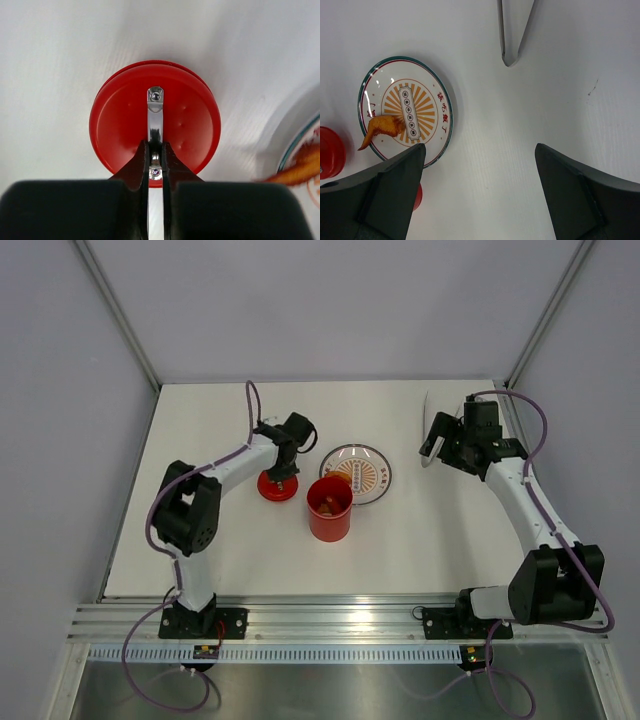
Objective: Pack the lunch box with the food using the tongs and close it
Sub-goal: Pick up the box lid from the center of the board, then close the box lid on the packing box.
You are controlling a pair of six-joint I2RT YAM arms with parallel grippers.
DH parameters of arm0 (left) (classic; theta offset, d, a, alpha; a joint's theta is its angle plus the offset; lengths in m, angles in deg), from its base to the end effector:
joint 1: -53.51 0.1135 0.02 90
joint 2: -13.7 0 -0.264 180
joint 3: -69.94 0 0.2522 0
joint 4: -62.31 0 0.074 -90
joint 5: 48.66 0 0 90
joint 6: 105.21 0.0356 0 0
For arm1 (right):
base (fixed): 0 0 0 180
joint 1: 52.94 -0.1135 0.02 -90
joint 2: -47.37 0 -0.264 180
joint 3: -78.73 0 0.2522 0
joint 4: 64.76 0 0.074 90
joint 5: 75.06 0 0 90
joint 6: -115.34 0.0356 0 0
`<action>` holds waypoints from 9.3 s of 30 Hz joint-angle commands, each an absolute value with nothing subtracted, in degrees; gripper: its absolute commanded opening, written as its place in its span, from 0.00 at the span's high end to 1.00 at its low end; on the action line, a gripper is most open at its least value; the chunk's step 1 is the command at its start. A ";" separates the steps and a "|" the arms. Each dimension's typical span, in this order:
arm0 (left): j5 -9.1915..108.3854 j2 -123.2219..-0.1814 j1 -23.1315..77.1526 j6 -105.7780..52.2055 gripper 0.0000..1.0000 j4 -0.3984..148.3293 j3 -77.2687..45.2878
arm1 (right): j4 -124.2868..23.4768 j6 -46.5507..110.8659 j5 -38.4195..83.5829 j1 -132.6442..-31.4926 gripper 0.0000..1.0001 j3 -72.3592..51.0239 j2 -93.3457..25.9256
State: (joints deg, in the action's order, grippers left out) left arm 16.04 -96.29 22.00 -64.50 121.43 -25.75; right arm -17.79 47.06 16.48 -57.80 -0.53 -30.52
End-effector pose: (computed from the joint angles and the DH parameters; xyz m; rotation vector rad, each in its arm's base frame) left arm 0.3361 -0.1882 0.1975 -0.4918 2.5872 0.2013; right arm 0.2923 0.0258 0.2994 0.3362 2.3573 0.2545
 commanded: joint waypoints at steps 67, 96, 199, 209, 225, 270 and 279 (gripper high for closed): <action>30.44 -85.18 -0.28 -34.37 1.00 136.36 -41.03 | -13.03 48.19 18.46 -57.78 0.02 -1.48 -22.68; 32.37 -84.12 2.62 -36.21 0.88 133.02 -32.85 | -11.98 48.55 19.33 -57.78 0.02 -2.44 -21.62; 48.63 -77.44 14.49 -39.73 1.00 117.03 -18.09 | -7.85 56.72 5.81 -103.04 1.00 -16.41 -41.84; 48.28 -76.21 14.57 -38.94 1.00 117.81 -19.66 | -3.10 54.08 0.18 -103.13 1.00 -26.43 -37.27; 42.21 -70.23 14.57 -35.95 1.00 126.34 -32.16 | -2.22 54.08 -1.94 -103.04 1.00 -27.58 -36.04; 49.95 -82.80 14.31 -39.47 1.00 118.61 -23.36 | -3.19 55.93 -2.81 -103.04 1.00 -23.63 -34.98; 45.12 -78.76 14.40 -38.50 1.00 123.53 -30.82 | -3.28 55.40 -1.58 -102.87 1.00 -23.80 -39.64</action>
